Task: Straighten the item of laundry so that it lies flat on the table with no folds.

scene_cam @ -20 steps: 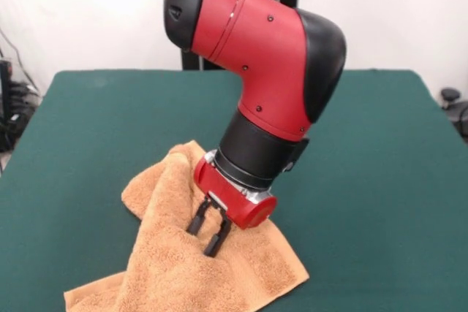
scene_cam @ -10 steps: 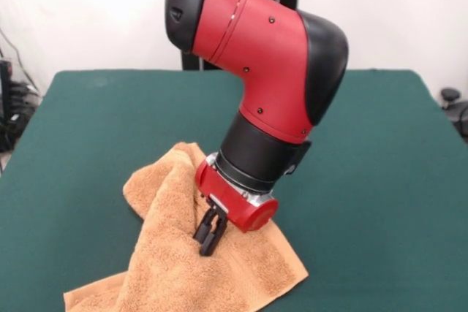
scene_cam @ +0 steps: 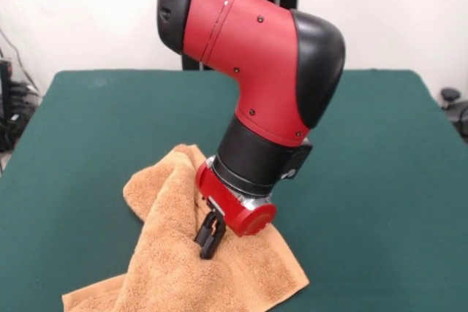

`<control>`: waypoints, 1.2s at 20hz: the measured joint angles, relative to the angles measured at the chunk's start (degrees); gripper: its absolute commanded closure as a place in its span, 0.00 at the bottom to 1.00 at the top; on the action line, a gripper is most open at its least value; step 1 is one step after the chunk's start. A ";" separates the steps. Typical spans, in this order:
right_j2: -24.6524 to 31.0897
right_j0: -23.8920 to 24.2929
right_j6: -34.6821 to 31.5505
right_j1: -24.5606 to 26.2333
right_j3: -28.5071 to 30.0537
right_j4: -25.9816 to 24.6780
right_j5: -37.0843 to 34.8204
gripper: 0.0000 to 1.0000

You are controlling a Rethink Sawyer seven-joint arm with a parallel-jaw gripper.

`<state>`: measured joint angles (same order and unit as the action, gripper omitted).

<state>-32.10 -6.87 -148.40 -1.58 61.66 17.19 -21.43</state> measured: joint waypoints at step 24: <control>-12.20 -8.48 -17.44 7.28 -2.60 15.62 -7.19 1.00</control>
<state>-44.30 -15.35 -165.85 5.70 59.06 32.81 -28.62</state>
